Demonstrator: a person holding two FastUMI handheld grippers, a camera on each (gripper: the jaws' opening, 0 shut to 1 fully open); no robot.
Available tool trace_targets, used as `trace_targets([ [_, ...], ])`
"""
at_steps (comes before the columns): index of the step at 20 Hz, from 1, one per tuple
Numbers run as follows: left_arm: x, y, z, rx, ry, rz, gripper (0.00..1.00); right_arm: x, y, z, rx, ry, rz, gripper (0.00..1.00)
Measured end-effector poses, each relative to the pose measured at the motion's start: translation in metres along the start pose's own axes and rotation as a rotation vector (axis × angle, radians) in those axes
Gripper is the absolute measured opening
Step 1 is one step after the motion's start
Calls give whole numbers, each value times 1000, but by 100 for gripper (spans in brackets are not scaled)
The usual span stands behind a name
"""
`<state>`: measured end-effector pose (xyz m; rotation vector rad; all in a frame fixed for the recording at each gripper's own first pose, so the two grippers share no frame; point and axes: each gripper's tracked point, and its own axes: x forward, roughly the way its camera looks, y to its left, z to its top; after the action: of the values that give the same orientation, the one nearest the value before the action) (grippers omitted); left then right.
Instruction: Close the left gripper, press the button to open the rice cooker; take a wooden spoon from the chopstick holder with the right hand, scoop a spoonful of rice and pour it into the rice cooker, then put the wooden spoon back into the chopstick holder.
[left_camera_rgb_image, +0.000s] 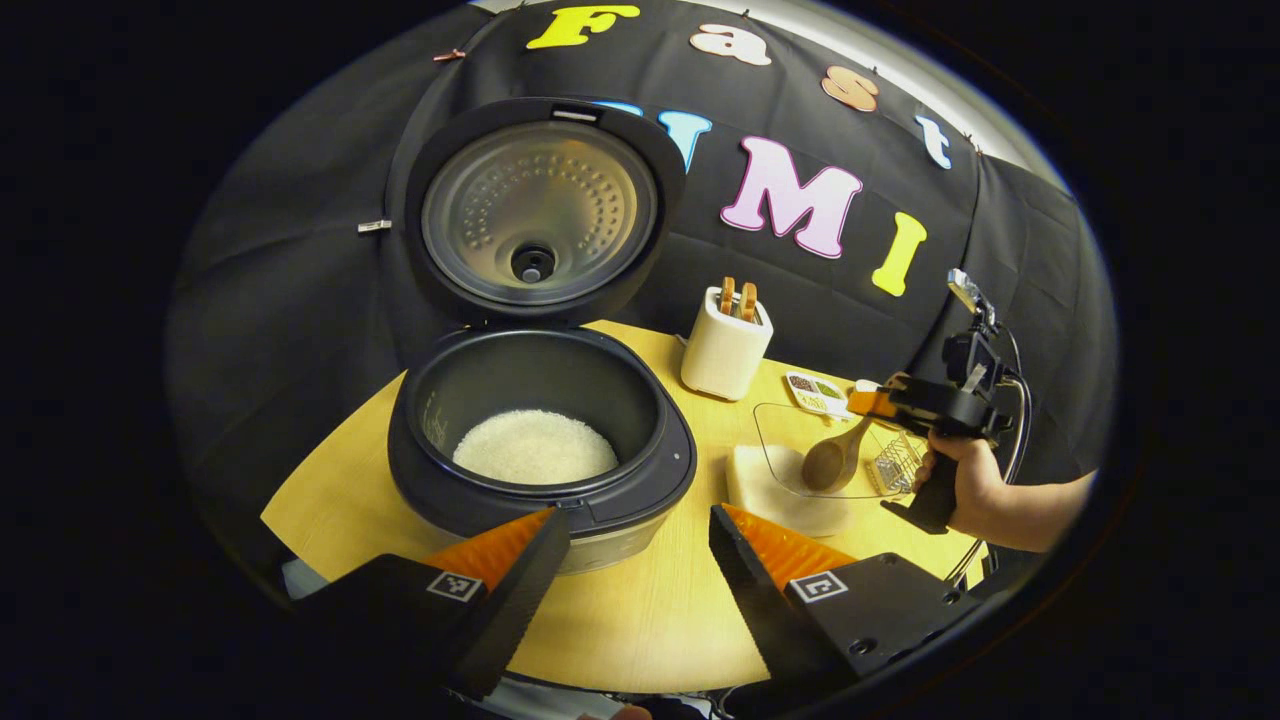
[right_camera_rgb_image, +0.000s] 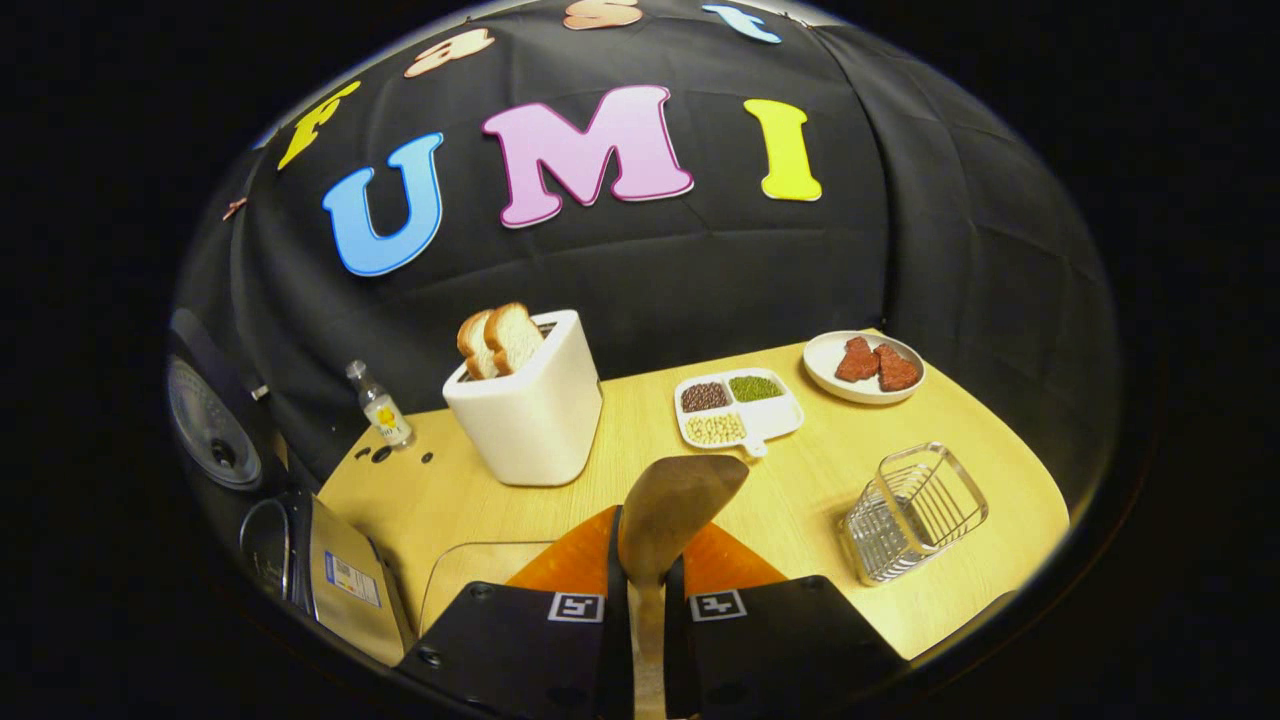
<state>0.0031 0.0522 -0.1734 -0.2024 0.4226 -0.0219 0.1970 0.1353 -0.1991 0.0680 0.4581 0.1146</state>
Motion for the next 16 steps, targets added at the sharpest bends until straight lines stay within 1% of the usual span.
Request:
trace_targets([
  [3,-2,2,-1,33,-5,6,95,2,19,-10,24,28,35,17],
  [4,-3,3,-3,37,-5,10,92,1,28,-12,51,39,52,17],
  [5,-5,4,-4,33,-4,13,95,-1,37,-16,79,58,71,17],
  [10,-11,5,-16,-23,2,25,95,-7,61,-24,177,132,121,16],
  [13,-12,4,-20,-41,5,25,96,-9,71,-27,268,194,164,16],
  [16,-13,7,-21,-38,2,32,96,-13,79,-29,362,244,196,17],
])
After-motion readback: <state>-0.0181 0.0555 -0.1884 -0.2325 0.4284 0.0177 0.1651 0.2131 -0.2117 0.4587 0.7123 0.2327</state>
